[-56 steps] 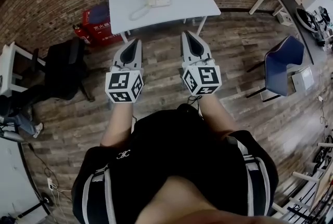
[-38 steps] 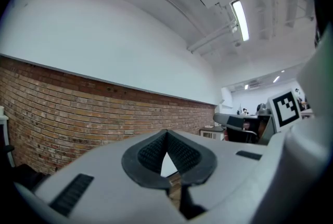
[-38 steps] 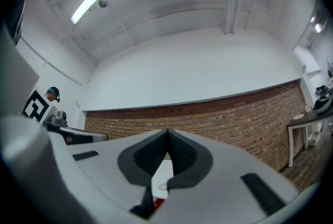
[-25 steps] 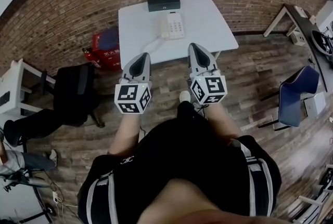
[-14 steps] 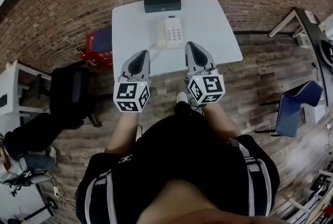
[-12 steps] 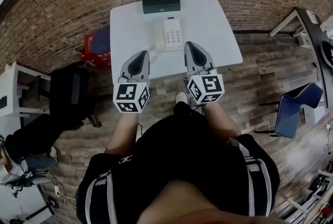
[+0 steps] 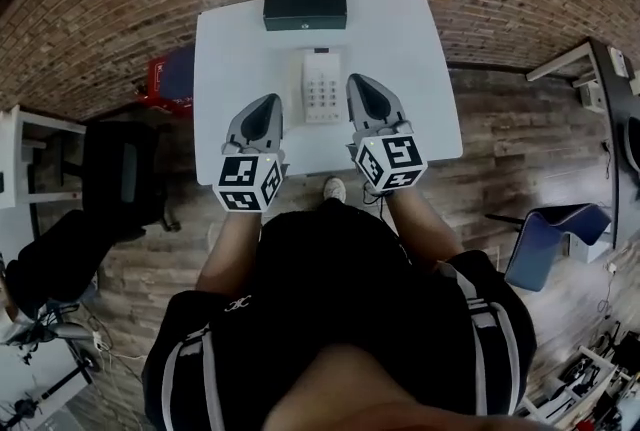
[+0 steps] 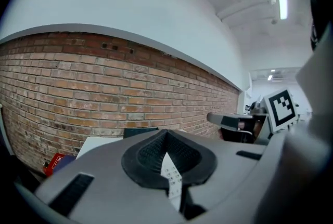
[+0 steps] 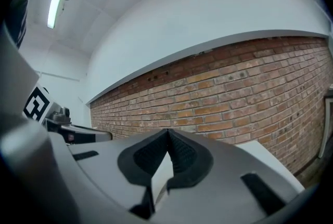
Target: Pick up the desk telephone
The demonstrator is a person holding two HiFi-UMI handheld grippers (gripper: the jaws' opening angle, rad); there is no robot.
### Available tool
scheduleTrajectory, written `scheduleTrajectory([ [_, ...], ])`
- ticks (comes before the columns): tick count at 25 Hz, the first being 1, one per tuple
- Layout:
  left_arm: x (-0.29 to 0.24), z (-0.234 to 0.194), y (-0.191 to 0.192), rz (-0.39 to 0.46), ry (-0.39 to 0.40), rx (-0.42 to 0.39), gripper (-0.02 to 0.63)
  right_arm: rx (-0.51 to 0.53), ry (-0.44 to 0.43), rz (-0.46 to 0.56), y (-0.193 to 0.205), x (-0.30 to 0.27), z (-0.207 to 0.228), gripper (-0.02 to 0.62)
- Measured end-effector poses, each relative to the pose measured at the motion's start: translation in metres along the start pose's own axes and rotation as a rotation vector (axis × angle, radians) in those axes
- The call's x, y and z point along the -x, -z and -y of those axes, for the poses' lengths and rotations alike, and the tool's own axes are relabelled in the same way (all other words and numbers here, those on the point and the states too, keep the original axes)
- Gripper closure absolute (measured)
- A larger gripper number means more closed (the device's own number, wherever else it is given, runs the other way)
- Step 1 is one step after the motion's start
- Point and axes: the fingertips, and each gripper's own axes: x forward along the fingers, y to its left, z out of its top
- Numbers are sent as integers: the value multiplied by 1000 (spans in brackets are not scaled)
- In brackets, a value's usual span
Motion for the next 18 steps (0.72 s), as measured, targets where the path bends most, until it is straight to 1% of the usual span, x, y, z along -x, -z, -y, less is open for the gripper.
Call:
scheduleTrajectory([
  [5, -21, -27, 11, -58, -29, 47, 607, -12, -26, -65, 18, -35, 10, 597],
  [9, -41, -52, 17, -98, -10, 74, 607, -31, -8, -86, 27, -58, 15, 597],
  [15, -62, -69, 26, -144, 11, 58, 606, -12, 33, -115, 34, -78, 30, 597],
  [18, -74, -76, 37, -194, 40, 56, 606, -16, 51, -150, 46, -86, 37, 597],
])
